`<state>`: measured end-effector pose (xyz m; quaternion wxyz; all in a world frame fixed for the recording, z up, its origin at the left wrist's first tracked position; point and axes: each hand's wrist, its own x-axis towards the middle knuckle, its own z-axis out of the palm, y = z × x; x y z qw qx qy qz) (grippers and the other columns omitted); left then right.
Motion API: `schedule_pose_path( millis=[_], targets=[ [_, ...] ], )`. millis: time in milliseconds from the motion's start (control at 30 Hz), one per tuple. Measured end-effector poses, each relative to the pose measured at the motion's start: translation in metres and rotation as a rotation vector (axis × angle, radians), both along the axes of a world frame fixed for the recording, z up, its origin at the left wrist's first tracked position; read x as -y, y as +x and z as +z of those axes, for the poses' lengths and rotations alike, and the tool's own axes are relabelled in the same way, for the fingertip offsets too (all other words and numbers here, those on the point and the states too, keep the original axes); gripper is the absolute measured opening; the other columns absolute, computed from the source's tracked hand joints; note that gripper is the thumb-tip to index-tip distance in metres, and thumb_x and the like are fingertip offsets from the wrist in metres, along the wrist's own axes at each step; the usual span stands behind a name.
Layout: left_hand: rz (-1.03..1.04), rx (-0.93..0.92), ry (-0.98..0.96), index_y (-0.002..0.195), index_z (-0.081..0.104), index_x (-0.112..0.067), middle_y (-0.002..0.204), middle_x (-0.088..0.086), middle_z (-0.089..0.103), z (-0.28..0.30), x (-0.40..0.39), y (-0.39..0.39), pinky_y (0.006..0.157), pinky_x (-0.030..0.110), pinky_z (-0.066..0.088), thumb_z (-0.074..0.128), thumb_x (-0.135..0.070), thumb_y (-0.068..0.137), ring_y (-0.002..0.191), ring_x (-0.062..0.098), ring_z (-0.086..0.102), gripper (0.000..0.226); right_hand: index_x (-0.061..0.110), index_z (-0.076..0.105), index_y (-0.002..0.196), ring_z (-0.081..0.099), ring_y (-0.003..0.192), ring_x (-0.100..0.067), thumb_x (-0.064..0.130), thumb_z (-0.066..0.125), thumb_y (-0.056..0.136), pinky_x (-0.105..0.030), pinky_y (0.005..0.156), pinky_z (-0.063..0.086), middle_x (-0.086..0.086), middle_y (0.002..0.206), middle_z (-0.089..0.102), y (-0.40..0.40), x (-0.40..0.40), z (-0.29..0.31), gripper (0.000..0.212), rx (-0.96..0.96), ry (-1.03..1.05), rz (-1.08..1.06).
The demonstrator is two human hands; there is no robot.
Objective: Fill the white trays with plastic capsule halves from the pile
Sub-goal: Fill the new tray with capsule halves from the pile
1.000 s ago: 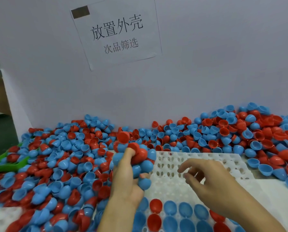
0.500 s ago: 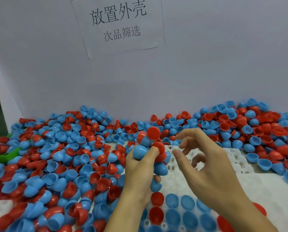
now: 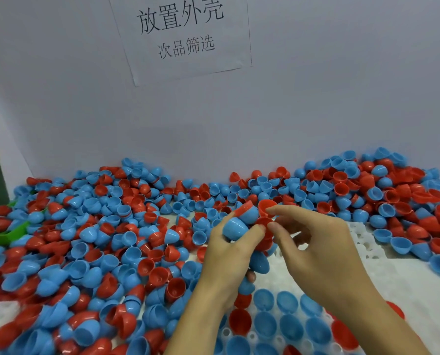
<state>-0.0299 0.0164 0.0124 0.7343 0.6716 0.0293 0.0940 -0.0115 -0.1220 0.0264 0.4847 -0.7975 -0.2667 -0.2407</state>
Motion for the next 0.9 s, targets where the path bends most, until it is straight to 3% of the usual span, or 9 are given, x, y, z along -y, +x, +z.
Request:
schedule_pose_path(
  millis=[100, 267, 333, 400, 533, 633, 733, 800, 900],
  targets=[
    [-0.048, 0.020, -0.012, 0.104, 0.073, -0.026, 0.084, 0.009, 0.075, 0.002, 0.001, -0.001, 0.040, 0.021, 0.039, 0.075, -0.050, 0.079, 0.070, 0.021, 0.068, 0.035, 0.046, 0.064, 0.088, 0.067, 0.072, 0.002, 0.011, 0.069, 0.086, -0.008, 0.063, 0.050, 0.025, 0.081, 0.069, 0.000, 0.002, 0.003, 0.035, -0.059, 0.065, -0.010],
    [-0.010, -0.009, -0.110, 0.115, 0.069, -0.018, 0.086, 0.013, 0.075, 0.006, 0.002, -0.003, 0.040, 0.021, 0.038, 0.075, -0.052, 0.078, 0.062, 0.013, 0.066, 0.051, 0.042, 0.068, 0.083, 0.069, 0.072, 0.001, 0.013, 0.072, 0.087, -0.008, 0.063, 0.052, 0.022, 0.077, 0.072, 0.001, 0.001, 0.004, 0.030, -0.166, 0.152, 0.012],
    [0.007, -0.040, -0.175, 0.107, 0.072, -0.022, 0.087, 0.012, 0.075, 0.005, 0.002, -0.003, 0.040, 0.021, 0.038, 0.076, -0.053, 0.072, 0.060, 0.012, 0.065, 0.048, 0.039, 0.069, 0.080, 0.070, 0.068, -0.005, 0.013, 0.072, 0.087, -0.013, 0.062, 0.054, 0.016, 0.075, 0.072, 0.001, 0.002, 0.004, 0.027, -0.197, 0.178, 0.008],
    [0.039, -0.062, -0.227, 0.086, 0.077, -0.031, 0.084, 0.008, 0.076, 0.007, 0.001, -0.003, 0.040, 0.021, 0.037, 0.076, -0.053, 0.067, 0.056, 0.010, 0.062, 0.030, 0.036, 0.072, 0.079, 0.070, 0.062, -0.011, 0.013, 0.072, 0.088, -0.018, 0.057, 0.054, 0.010, 0.073, 0.072, 0.003, 0.006, 0.005, 0.025, -0.255, 0.219, 0.017],
    [0.095, -0.096, -0.304, 0.069, 0.076, -0.040, 0.079, 0.003, 0.075, 0.009, -0.003, -0.001, 0.039, 0.021, 0.036, 0.076, -0.051, 0.063, 0.052, 0.009, 0.060, 0.012, 0.042, 0.075, 0.081, 0.062, 0.053, -0.009, 0.006, 0.070, 0.087, -0.017, 0.049, 0.050, 0.003, 0.072, 0.066, 0.007, 0.017, 0.007, 0.037, -0.369, 0.272, -0.010],
    [0.123, -0.123, -0.335, 0.071, 0.078, -0.034, 0.078, 0.004, 0.076, 0.006, -0.005, 0.001, 0.038, 0.021, 0.037, 0.077, -0.050, 0.065, 0.052, 0.010, 0.061, 0.018, 0.036, 0.077, 0.077, 0.057, 0.049, -0.005, 0.006, 0.072, 0.086, -0.012, 0.045, 0.046, 0.000, 0.068, 0.065, 0.008, 0.024, 0.008, 0.032, -0.439, 0.254, -0.029],
    [0.141, -0.148, -0.356, 0.091, 0.074, -0.021, 0.081, 0.008, 0.075, 0.005, -0.006, 0.001, 0.038, 0.021, 0.038, 0.078, -0.048, 0.071, 0.051, 0.011, 0.060, 0.034, 0.031, 0.076, 0.085, 0.063, 0.049, -0.008, 0.016, 0.075, 0.086, -0.014, 0.045, 0.045, 0.004, 0.066, 0.071, 0.008, 0.028, 0.009, 0.016, -0.498, 0.264, -0.019],
    [0.145, -0.160, -0.361, 0.096, 0.072, -0.018, 0.082, 0.009, 0.075, 0.005, -0.006, 0.002, 0.038, 0.021, 0.038, 0.078, -0.047, 0.074, 0.050, 0.010, 0.059, 0.038, 0.022, 0.077, 0.089, 0.065, 0.049, -0.013, 0.017, 0.075, 0.086, -0.015, 0.042, 0.044, -0.004, 0.067, 0.073, 0.008, 0.030, 0.012, 0.006, -0.560, 0.358, 0.004],
    [0.136, -0.163, -0.358, 0.098, 0.072, -0.017, 0.080, 0.009, 0.074, 0.006, -0.006, 0.002, 0.038, 0.020, 0.038, 0.078, -0.050, 0.068, 0.049, 0.010, 0.059, 0.045, 0.014, 0.076, 0.092, 0.065, 0.050, -0.013, 0.009, 0.072, 0.086, -0.016, 0.042, 0.045, -0.011, 0.069, 0.074, 0.010, 0.032, 0.014, 0.009, -0.643, 0.481, 0.024]
  ],
)
